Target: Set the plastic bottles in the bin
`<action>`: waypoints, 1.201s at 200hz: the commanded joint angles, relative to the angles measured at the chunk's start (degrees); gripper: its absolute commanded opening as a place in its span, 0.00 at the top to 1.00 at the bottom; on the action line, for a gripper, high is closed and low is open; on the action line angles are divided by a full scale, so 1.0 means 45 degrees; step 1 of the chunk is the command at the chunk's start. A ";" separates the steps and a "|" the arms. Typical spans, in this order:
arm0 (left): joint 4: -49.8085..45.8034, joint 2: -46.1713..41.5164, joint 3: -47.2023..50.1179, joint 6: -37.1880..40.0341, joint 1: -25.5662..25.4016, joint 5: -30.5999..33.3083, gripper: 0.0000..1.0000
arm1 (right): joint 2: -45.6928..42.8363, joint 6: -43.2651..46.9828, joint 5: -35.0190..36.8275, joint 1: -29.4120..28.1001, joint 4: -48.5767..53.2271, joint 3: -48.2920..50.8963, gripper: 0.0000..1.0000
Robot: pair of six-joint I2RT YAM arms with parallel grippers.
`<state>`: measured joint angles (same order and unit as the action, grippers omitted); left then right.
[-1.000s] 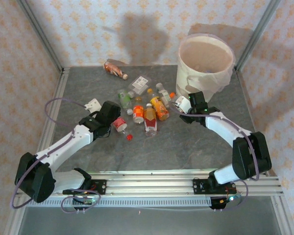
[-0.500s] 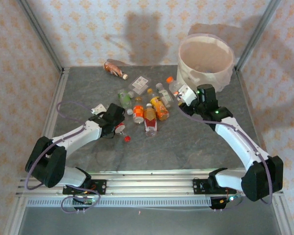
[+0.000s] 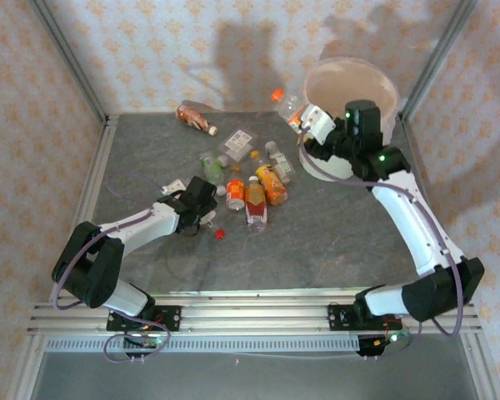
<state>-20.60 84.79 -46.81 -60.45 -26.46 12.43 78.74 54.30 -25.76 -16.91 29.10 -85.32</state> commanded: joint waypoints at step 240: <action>-0.2557 -0.3925 0.0630 -0.0943 0.0092 0.2759 0.00 | 0.4767 0.6059 -0.2401 0.5128 0.6634 -0.7647 0.22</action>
<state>-30.65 67.70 -45.19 -63.22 -26.46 21.54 103.53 79.42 -35.81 5.96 59.99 -122.63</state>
